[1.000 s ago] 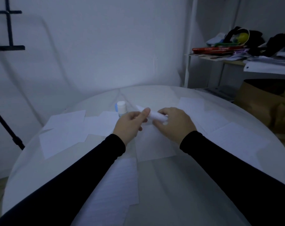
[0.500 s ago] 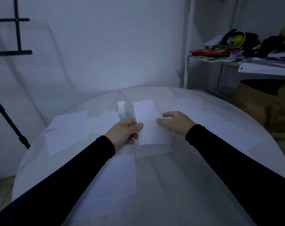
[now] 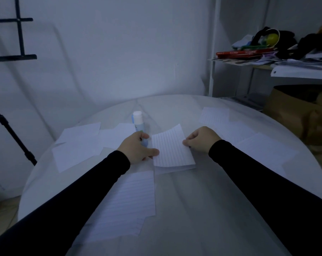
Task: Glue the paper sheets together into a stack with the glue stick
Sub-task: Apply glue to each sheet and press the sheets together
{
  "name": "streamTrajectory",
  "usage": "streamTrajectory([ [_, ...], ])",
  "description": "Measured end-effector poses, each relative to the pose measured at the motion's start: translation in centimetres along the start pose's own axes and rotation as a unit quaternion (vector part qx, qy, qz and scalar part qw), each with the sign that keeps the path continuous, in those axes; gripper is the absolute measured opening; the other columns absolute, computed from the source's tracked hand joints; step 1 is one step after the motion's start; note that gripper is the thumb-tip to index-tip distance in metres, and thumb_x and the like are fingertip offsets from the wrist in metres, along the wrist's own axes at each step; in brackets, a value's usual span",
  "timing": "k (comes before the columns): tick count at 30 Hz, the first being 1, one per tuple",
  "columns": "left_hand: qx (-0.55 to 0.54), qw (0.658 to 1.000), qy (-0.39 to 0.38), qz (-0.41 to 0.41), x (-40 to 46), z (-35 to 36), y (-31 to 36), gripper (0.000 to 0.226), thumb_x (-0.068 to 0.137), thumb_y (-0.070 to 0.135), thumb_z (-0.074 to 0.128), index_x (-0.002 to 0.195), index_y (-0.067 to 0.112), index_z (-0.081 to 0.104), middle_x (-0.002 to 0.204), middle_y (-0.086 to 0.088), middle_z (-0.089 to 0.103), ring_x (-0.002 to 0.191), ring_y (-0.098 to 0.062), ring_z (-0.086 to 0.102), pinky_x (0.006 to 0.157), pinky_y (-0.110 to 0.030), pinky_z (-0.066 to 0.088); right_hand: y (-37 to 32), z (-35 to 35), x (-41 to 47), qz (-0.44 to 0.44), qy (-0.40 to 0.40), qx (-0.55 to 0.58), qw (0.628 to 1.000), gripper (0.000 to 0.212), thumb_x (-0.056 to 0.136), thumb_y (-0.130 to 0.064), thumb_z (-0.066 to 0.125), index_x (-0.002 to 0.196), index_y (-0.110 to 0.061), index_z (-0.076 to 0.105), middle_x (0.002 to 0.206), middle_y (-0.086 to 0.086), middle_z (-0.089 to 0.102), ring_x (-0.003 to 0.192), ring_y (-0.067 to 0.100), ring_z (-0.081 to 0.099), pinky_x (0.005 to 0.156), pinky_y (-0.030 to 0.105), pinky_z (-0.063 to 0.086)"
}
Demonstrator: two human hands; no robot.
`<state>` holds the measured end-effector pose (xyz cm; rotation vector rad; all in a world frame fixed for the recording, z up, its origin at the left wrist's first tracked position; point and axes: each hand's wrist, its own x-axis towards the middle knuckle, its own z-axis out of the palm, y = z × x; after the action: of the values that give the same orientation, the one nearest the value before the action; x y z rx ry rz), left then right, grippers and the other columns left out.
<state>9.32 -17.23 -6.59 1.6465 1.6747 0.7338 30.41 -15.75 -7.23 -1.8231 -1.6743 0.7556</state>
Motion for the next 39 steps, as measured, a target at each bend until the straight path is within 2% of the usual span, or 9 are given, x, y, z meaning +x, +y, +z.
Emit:
streamTrajectory([
  [5, 0.022, 1.0, -0.007, 0.01, -0.3, 0.2, 0.1, 0.048, 0.076, 0.019, 0.08, 0.113, 0.018, 0.049, 0.087, -0.005, 0.058, 0.033, 0.004, 0.05, 0.037, -0.007, 0.035, 0.3, 0.8, 0.4, -0.012, 0.016, -0.085, 0.996, 0.014, 0.079, -0.035, 0.07, 0.084, -0.022, 0.07, 0.099, -0.002, 0.07, 0.096, 0.019, 0.062, 0.096, 0.039, 0.046],
  [14, 0.065, 0.998, -0.003, 0.022, 0.1, 0.4, -0.3, 0.044, 0.075, 0.024, 0.08, 0.109, 0.02, 0.052, 0.083, -0.001, 0.058, 0.036, 0.004, 0.052, 0.039, -0.006, 0.035, 0.4, 0.8, 0.4, -0.019, 0.017, -0.13, 0.991, 0.02, 0.081, -0.038, 0.068, 0.094, -0.023, 0.071, 0.104, -0.004, 0.069, 0.101, 0.019, 0.06, 0.098, 0.039, 0.043],
  [20, 0.128, 0.991, 0.009, 0.026, 0.7, 0.5, -0.9, 0.048, 0.069, 0.038, 0.082, 0.105, 0.027, 0.053, 0.111, -0.004, 0.061, 0.091, -0.015, 0.054, 0.076, -0.023, 0.039, 0.6, 0.9, 0.6, -0.017, 0.023, -0.137, 0.99, 0.019, 0.079, -0.04, 0.069, 0.091, -0.025, 0.07, 0.104, -0.005, 0.068, 0.101, 0.019, 0.06, 0.098, 0.04, 0.043],
  [25, 0.144, 0.989, 0.007, 0.034, 0.6, 0.9, -1.0, 0.046, 0.068, 0.04, 0.083, 0.102, 0.027, 0.056, 0.103, 0.001, 0.056, 0.091, -0.014, 0.053, 0.074, -0.023, 0.037, 0.6, 1.0, 0.6, -0.022, 0.043, -0.161, 0.986, 0.015, 0.078, -0.039, 0.07, 0.085, -0.027, 0.065, 0.103, -0.006, 0.068, 0.1, 0.018, 0.06, 0.098, 0.038, 0.042],
  [29, 0.165, 0.985, 0.02, 0.045, 0.6, 0.7, -0.9, 0.039, 0.071, 0.043, 0.079, 0.099, 0.026, 0.058, 0.091, 0.004, 0.055, 0.079, -0.01, 0.052, 0.062, -0.02, 0.037, 0.5, 1.3, 0.3, -0.063, 0.076, -0.185, 0.978, 0.028, 0.082, -0.04, 0.064, 0.105, -0.024, 0.063, 0.112, -0.004, 0.062, 0.105, 0.018, 0.057, 0.099, 0.038, 0.04],
  [32, 0.201, 0.972, 0.058, 0.107, 0.3, 0.9, -0.2, 0.026, 0.082, 0.042, 0.068, 0.101, 0.024, 0.062, 0.082, 0.007, 0.057, 0.075, -0.006, 0.053, 0.063, -0.019, 0.037, -0.2, 1.4, 0.4, -0.173, 0.071, -0.197, 0.962, 0.032, 0.091, -0.036, 0.053, 0.119, -0.023, 0.059, 0.127, -0.003, 0.053, 0.115, 0.018, 0.052, 0.1, 0.037, 0.037],
  [35, 0.287, 0.933, 0.008, 0.216, 0.2, 1.7, 0.0, 0.036, 0.09, 0.037, 0.061, 0.121, 0.019, 0.061, 0.121, 0.002, 0.058, 0.111, -0.016, 0.054, 0.091, -0.018, 0.035, -0.9, 2.0, 0.4, -0.256, -0.043, -0.251, 0.933, 0.038, 0.096, -0.034, 0.044, 0.133, -0.026, 0.048, 0.146, -0.009, 0.038, 0.132, 0.012, 0.038, 0.105, 0.038, 0.027],
  [37, 0.335, 0.9, -0.081, 0.266, 0.4, 2.2, -0.2, 0.045, 0.092, 0.041, 0.055, 0.13, 0.017, 0.054, 0.149, 0.002, 0.038, 0.13, -0.018, 0.044, 0.109, -0.026, 0.03, -0.9, 2.6, 0.1, -0.263, -0.103, -0.307, 0.909, 0.039, 0.098, -0.031, 0.036, 0.137, -0.024, 0.042, 0.15, -0.008, 0.032, 0.135, 0.014, 0.034, 0.104, 0.042, 0.028],
  [39, 0.358, 0.887, -0.142, 0.254, 0.3, 2.2, 0.0, 0.05, 0.095, 0.043, 0.05, 0.138, 0.017, 0.047, 0.158, 0.009, 0.02, 0.135, -0.017, 0.04, 0.11, -0.03, 0.03, -0.7, 3.0, 0.0, -0.249, -0.129, -0.35, 0.894, 0.042, 0.101, -0.032, 0.028, 0.141, -0.02, 0.035, 0.154, -0.006, 0.024, 0.139, 0.016, 0.027, 0.106, 0.048, 0.027],
])
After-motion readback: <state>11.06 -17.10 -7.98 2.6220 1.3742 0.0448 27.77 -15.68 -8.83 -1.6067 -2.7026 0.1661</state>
